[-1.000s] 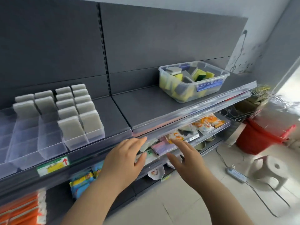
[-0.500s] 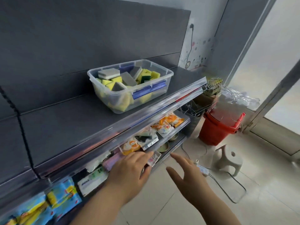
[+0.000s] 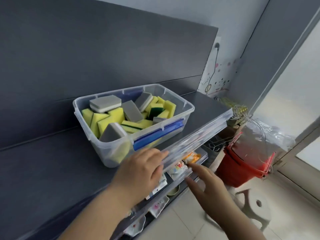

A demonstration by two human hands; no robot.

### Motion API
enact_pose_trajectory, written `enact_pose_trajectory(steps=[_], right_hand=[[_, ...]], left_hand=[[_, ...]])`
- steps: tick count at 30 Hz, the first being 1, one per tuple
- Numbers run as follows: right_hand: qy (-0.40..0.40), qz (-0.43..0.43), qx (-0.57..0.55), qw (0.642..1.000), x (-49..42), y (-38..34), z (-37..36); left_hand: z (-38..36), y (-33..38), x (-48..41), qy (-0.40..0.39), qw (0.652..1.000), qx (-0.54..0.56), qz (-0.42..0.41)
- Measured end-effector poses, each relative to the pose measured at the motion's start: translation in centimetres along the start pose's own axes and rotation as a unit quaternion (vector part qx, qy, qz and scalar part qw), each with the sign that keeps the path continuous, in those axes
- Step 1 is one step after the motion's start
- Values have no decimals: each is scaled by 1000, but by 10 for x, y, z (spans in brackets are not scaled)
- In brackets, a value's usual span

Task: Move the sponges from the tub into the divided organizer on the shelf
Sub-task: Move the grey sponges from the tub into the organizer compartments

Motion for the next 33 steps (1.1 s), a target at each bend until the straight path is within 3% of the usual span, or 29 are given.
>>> enact_pose_trajectory(steps=[8,12,16,21,24,28,31,33], right_hand=[[140,18,-85,986,-107,17,36],[147,94,-103,979,-158,-1,35],[71,179,-114,975,-229,-22,37],[-29,300,-77,950,-319,-58,14],[-133,370,3,919,-371,-81,-24],[-264,395,152,866,-415,-99,-83],[-306,414,253,819,-425,-102,-112],[-321,416,257,811,-428,-102,-121]], left_hand=[[8,-49,-92,9,999,-26,-17],[13,-73,-106,10,998,-56,27],[28,-93,-115,59,989,-109,86],[49,-103,-107,104,951,-201,212],[52,-96,-100,132,921,-233,283],[43,-82,-85,174,885,-251,350],[29,-71,-84,183,866,-269,381],[21,-67,-90,182,858,-282,390]])
Point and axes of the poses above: each hand's wrist, its own x-axis away from the middle knuckle, its own z-axis out of the back of the hand, y = z × x, the point moved 2 cm from there along -x, towards the middle knuckle, and after that the axes turned 8 degrees about x, right-handed, at the moved point
